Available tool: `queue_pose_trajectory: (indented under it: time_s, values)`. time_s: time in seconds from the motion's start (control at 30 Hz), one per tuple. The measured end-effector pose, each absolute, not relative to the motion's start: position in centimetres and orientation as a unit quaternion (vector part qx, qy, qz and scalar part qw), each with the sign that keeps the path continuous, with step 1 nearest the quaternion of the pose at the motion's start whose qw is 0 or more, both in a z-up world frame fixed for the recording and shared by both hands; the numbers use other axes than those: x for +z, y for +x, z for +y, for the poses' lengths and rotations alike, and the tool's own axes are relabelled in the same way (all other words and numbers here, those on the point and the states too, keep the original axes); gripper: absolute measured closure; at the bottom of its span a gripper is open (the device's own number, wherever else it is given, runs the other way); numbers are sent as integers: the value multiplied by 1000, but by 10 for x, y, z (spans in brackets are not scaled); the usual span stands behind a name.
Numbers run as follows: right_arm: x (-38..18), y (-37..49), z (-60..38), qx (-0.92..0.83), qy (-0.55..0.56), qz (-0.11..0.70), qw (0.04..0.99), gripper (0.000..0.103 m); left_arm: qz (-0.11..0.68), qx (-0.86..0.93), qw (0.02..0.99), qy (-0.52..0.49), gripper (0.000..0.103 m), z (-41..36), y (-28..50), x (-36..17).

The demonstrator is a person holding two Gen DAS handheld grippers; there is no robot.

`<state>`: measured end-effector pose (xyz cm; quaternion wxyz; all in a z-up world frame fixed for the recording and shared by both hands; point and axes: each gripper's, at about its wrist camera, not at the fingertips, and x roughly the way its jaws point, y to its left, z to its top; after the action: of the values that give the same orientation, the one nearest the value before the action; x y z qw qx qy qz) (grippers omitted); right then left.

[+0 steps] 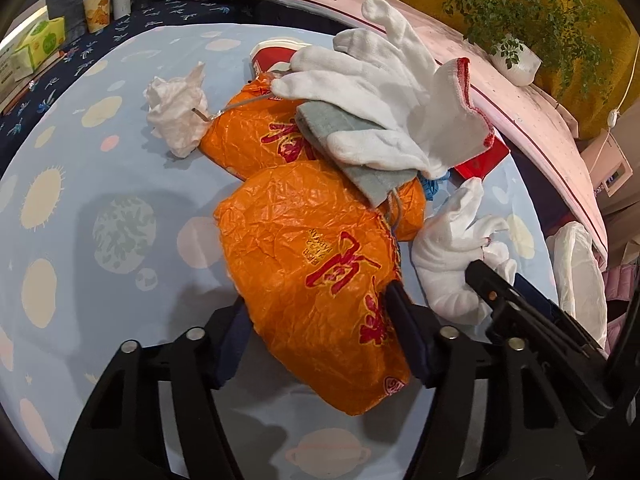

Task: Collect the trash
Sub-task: 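Reach the left tool to the orange plastic bag and grasp it, then carry the orange bag over the white bin and open the left tool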

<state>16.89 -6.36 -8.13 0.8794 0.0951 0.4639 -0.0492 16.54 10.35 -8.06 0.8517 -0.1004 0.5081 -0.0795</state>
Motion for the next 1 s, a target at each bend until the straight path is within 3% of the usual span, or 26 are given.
queue_pose_trajectory:
  time_s: [0.17, 0.23, 0.43, 1.0]
  values:
    - [-81, 166, -51, -25, 85, 462, 882, 84, 510, -97, 848, -106, 63, 100, 161, -79]
    - [-78, 162, -49, -27, 77, 460, 884, 93, 509, -101, 848, -105, 68, 98, 158, -77]
    - [-59, 145, -57, -16, 85, 439, 894, 95, 497, -115, 855, -96, 77, 88, 144, -60]
    - [38, 78, -154, -92, 108, 327, 935, 95, 429, -210, 878, -33, 77, -8, 111, 20]
